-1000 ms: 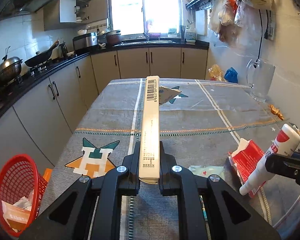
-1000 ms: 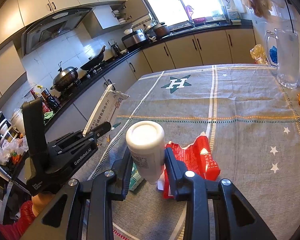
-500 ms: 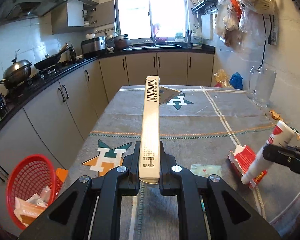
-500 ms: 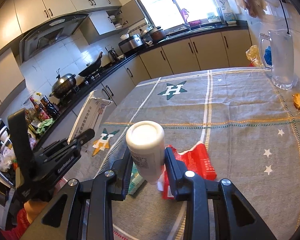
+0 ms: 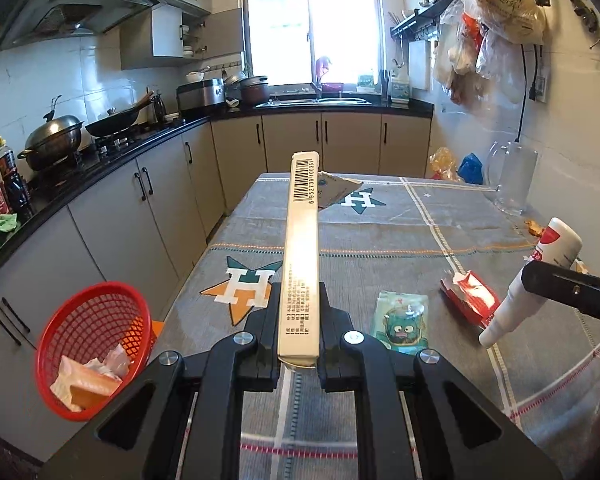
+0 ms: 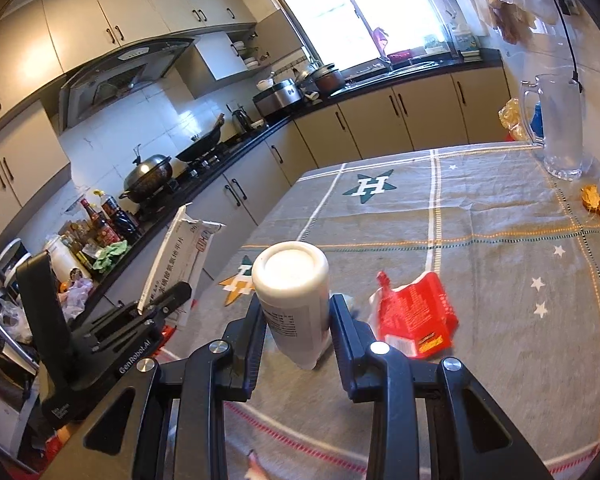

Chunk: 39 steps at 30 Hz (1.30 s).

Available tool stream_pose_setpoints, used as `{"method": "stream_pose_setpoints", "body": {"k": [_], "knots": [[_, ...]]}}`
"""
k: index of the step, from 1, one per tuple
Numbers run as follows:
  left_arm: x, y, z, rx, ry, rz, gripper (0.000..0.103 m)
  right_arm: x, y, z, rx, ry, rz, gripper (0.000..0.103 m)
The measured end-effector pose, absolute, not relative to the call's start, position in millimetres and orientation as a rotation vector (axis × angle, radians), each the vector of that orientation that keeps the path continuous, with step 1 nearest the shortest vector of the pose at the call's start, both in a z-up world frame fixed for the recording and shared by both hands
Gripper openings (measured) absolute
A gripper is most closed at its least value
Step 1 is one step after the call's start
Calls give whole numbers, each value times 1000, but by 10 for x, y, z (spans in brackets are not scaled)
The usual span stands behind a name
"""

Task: Collect trash
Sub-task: 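Carry the white bottle and white medicine box over to the red basket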

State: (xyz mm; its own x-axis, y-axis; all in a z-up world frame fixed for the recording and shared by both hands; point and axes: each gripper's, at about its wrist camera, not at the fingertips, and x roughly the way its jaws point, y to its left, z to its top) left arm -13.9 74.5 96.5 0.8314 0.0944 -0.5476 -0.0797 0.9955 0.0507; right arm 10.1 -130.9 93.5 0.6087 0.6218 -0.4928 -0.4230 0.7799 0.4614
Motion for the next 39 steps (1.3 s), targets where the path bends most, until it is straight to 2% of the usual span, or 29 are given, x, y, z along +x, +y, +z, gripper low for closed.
{"method": "stream_pose_setpoints", "body": {"k": [21,39], "knots": [[-643,1289,1014,-61,555,147,12,-261,-731,1116,235,695,687,35],[-1054,2622,820,-196,559,358,12,-244,438,1249,146,734,853,35]]}}
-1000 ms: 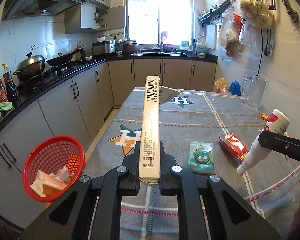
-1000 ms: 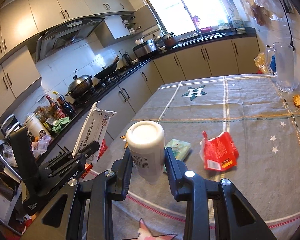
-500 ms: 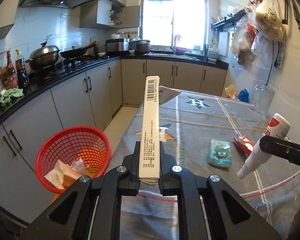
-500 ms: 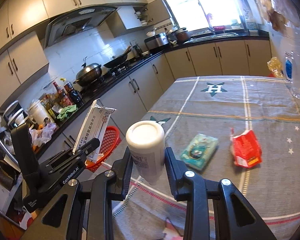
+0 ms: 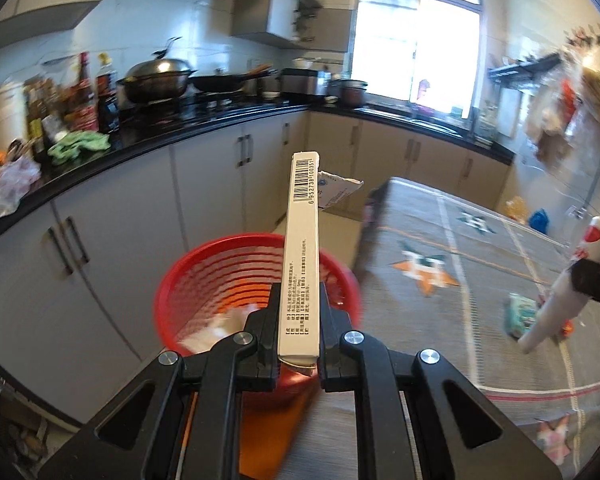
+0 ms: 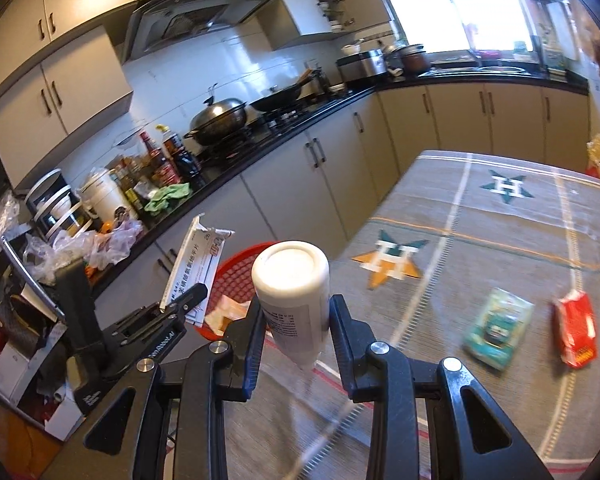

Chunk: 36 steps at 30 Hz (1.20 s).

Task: Collect trash
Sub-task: 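Carry the white bottle and white medicine box over to the red basket, then open both tools to drop the bottle and box into the basket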

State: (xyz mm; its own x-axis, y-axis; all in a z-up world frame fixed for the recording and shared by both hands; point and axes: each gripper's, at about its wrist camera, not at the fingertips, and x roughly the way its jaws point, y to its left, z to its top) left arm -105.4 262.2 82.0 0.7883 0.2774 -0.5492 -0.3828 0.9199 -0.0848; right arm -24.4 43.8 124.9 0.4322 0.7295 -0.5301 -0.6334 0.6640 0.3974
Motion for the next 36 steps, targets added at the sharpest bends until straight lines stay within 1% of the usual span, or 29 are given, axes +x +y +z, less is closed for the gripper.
{"method": "stream_pose_setpoints", "body": {"k": [6,12,21,35,36], "knots": [[-1082,3079,678,-242,587,422,12,-132,861,1240,143,760,901,35],[-955,3283,502,-251,645,419,12,26,1236,1169,148,800,925,35],[-842,3357,345,-241,690,403,12,256,1764,900,119,874,928,35],[-705,3351,257,-223,711,385,12,395,2061,583,80,947,900,35],[-708,3348,256,-222,710,385,13,403,2067,574,81,951,897,36]]}}
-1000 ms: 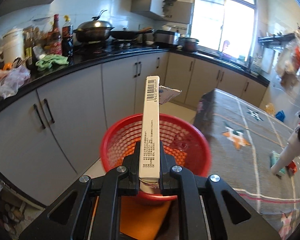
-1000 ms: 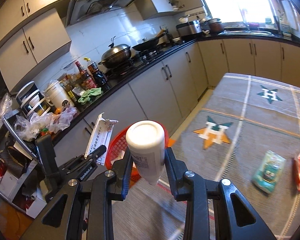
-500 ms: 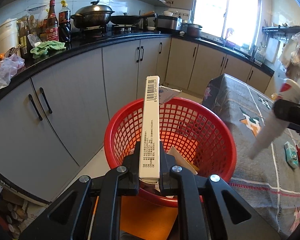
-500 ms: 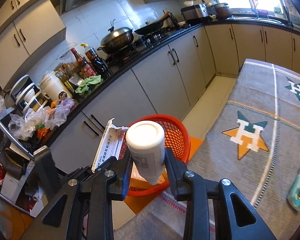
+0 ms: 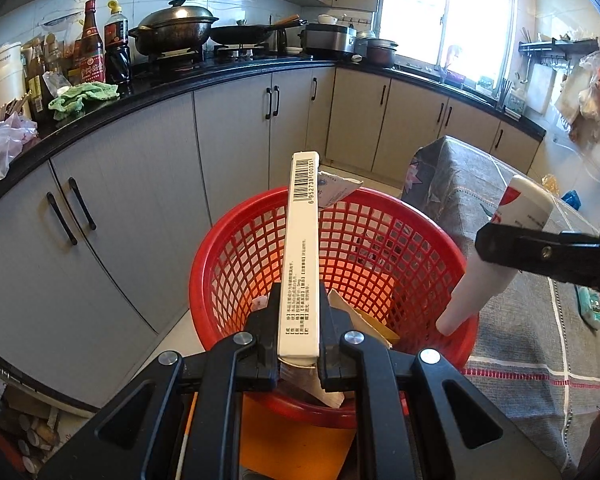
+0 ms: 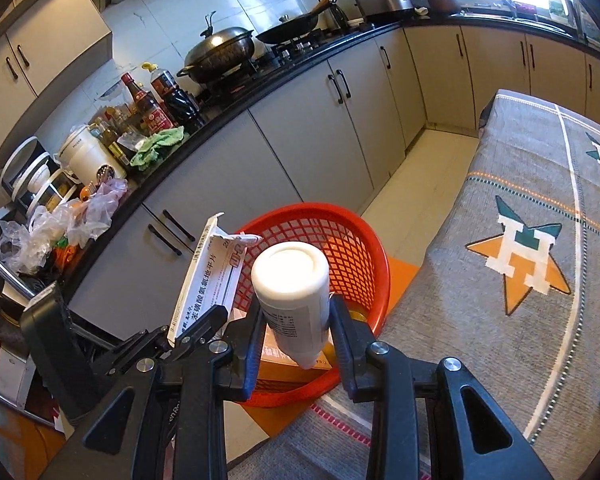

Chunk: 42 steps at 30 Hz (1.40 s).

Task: Collect trash
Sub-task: 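Open both tools to drop the bottle and box into the basket, then grasp the red snack bag with the right tool while the left tool grasps the teal wipe pack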

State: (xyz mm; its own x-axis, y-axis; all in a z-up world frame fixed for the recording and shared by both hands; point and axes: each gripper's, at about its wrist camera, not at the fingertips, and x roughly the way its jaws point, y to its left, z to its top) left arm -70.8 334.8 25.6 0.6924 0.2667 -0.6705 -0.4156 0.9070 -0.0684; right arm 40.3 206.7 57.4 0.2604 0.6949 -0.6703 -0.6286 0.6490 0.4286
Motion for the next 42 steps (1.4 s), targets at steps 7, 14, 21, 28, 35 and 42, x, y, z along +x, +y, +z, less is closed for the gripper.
{"method": "stream_pose_setpoints", "body": {"k": [7,14,21,28,35,42], "knots": [[-721,3320,276,-212,697,379,20,410,2036,614,100,950,900,45],[-783,3305,373,-218,661,395,45,358,1908,747,123,921,911,48],[-882,3191,489,-225,636,377,54,284,1628,850,133,890,879,53],[-908,2923,639,-201,616,334,60,239,1250,877,168,884,826,60],[-821,2484,719,-152,629,261,61,221,766,913,206,860,772,61],[-669,1995,707,-95,671,186,63,266,117,901,249,835,691,61]]}}
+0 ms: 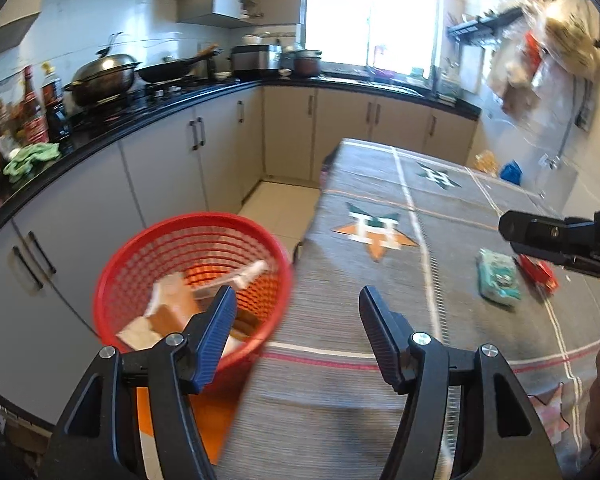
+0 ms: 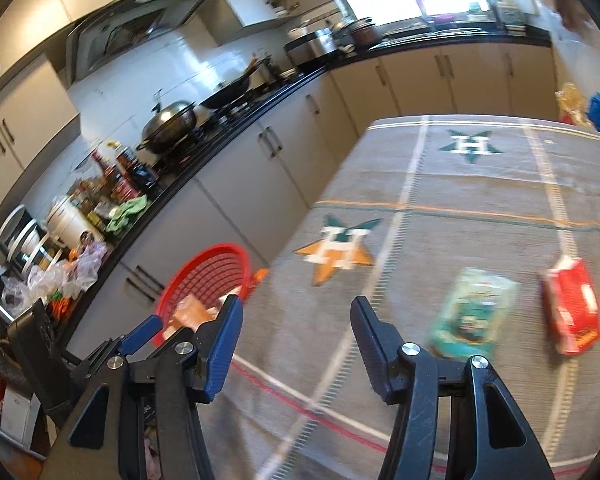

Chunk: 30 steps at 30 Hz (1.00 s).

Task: Collect trash
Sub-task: 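Grasp the red snack bag with the right tool while the left tool grasps the teal wipe pack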

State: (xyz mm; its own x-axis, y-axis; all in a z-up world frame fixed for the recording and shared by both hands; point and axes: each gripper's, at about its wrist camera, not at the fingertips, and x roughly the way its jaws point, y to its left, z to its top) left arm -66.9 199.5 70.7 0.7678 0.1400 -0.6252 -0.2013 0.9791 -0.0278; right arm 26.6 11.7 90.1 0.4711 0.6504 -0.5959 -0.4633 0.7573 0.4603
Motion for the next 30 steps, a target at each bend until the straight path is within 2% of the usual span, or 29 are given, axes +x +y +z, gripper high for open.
{"method": "stream_pose_setpoints", "body": {"k": [4,10,21,22,23,25,27,30], "knots": [[-587,1726,710,-61,690,144,65,328,-321,880,247,818,630,60],[-447,1352,686,-31,728,72,69,334,-829,775,74,802,523,60],[-208,845,572,16,791,-24,70,384,-848,407,-199,818,438,60],[-192,820,568,19,795,-29,71,412,-818,369,-231,817,418,53],[-169,795,564,19,800,-37,73,436,-804,340,-246,818,410,39],[-126,757,558,18,808,-46,74,491,-802,285,-265,826,375,23],[-67,713,541,17,823,-58,75,543,-871,246,-246,836,362,15],[32,635,505,12,855,-80,77,571,-1005,279,-188,822,366,12]]}}
